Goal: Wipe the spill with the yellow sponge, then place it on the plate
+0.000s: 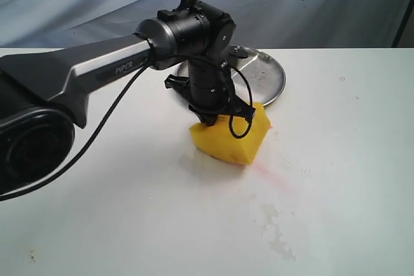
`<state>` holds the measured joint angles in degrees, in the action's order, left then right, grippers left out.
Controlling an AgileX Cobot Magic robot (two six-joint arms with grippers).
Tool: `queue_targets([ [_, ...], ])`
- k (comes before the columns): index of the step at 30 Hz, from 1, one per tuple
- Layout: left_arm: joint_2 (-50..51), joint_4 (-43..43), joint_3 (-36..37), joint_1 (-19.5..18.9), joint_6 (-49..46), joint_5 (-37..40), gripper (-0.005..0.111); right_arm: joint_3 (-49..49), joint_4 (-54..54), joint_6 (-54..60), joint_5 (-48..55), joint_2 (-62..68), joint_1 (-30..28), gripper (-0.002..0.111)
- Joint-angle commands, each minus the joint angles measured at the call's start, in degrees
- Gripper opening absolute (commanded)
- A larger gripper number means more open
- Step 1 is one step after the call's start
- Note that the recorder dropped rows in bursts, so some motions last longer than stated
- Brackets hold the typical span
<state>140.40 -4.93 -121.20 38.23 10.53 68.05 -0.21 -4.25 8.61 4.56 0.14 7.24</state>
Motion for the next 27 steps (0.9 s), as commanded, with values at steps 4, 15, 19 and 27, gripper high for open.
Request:
queue_targets([
  [4, -6.99, -2.13, 13.38, -2.24, -0.22, -5.41, 0.0, 0.21, 0.39, -0.12, -0.17, -0.14, -0.47, 0.0],
  [15, -13.84, 6.02, 27.18, 0.35, -8.16, -12.22, 0.0, 0.21, 0.39, -0.12, -0.17, -0.14, -0.47, 0.0],
  [19, -14.25, 7.24, 27.62, 3.77, -8.72, -14.07, 0.0, 0.21, 0.39, -0.12, -0.17, -0.14, -0.47, 0.0],
  [27, -14.25, 10.71, 27.62, 9.69, -11.14, -15.79, 0.0, 0.21, 0.39, -0.12, -0.17, -0.14, -0.47, 0.0],
])
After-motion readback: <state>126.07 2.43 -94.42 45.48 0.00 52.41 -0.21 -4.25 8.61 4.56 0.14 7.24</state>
